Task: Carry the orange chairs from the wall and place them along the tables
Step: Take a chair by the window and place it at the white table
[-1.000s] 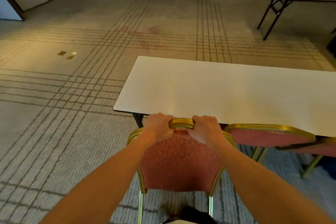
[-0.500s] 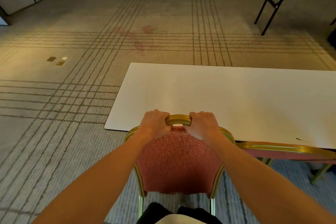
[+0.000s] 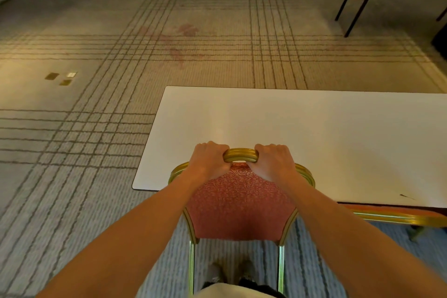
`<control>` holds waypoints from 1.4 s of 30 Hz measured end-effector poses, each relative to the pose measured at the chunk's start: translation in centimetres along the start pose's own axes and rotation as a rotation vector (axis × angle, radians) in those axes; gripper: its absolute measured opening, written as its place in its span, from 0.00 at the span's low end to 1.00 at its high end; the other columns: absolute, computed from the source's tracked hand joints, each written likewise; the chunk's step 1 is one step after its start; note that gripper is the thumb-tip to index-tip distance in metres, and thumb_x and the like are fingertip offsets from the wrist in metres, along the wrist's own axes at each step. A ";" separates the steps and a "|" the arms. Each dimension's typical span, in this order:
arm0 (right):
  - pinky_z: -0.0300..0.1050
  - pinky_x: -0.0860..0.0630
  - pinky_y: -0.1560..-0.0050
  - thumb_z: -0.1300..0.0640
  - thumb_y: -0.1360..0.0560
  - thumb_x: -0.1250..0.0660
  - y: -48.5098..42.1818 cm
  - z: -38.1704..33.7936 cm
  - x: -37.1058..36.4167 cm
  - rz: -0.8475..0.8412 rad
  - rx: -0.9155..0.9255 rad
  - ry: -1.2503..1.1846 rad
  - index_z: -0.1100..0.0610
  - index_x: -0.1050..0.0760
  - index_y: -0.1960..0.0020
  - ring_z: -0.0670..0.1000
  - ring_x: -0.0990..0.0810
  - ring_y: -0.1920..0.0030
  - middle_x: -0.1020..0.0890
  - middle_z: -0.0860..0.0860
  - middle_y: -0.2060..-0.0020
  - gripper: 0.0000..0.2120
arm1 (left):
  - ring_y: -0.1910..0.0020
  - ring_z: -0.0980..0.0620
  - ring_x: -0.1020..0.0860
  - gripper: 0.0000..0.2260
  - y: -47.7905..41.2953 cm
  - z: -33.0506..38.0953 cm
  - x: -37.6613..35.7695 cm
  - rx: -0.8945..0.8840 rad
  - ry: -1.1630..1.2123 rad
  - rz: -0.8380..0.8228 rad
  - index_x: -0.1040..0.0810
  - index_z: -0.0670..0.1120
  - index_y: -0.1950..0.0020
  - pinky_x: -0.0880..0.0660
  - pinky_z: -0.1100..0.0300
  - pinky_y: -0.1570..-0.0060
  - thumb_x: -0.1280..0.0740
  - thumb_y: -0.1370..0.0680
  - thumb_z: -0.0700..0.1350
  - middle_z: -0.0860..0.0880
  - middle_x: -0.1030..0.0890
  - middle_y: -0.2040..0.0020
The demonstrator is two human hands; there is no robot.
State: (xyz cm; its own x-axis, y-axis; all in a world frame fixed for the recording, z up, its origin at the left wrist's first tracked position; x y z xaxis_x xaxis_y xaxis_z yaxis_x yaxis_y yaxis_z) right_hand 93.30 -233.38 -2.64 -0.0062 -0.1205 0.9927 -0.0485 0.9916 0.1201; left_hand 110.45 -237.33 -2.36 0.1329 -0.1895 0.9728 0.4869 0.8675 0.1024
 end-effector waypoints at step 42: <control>0.49 0.24 0.53 0.29 0.26 0.39 18.4 -5.6 -9.6 -0.056 0.009 -0.216 0.41 0.22 0.43 0.52 0.17 0.53 0.15 0.45 0.55 0.21 | 0.52 0.50 0.17 0.26 17.7 2.0 -11.3 -0.087 0.157 -0.148 0.20 0.62 0.42 0.22 0.50 0.52 0.42 0.29 0.76 0.56 0.15 0.53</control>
State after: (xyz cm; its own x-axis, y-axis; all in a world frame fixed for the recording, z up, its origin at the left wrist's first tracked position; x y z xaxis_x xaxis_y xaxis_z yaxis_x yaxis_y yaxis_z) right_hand 98.03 -213.70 -9.87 -0.2169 -0.1839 0.9587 -0.0635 0.9827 0.1742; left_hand 115.85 -218.90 -11.14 0.1840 -0.3872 0.9034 0.5825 0.7833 0.2171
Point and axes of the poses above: each hand's wrist, its own y-axis away from the middle knuckle, its own x-axis out of the back of the hand, z = x × y, the point moved 4 cm from there along -y, towards the middle knuckle
